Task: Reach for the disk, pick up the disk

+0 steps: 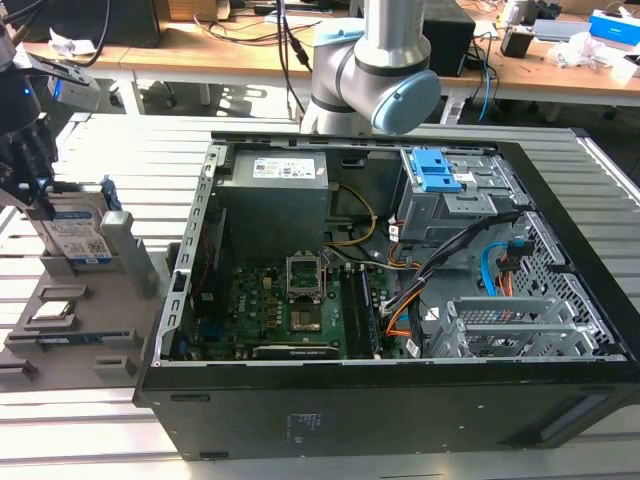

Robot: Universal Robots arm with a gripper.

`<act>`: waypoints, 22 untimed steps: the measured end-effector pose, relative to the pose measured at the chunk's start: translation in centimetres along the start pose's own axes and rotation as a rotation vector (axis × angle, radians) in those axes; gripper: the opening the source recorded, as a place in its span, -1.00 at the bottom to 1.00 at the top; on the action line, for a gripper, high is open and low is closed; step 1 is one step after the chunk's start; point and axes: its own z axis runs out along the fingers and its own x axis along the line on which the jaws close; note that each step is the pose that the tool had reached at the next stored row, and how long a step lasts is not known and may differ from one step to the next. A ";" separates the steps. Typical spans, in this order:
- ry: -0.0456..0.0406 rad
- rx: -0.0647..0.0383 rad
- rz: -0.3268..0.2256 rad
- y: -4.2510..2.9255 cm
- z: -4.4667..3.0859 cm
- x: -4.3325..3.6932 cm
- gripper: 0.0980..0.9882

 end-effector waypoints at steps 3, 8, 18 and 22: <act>0.0000 0.000 0.000 0.00 0.01 0.00 -0.40; 0.0001 0.000 0.000 0.00 0.03 0.00 -0.40; -0.0001 -0.001 0.000 -0.05 -0.96 -0.03 -0.40; -0.0001 -0.002 0.000 -0.08 -1.25 -0.03 -0.40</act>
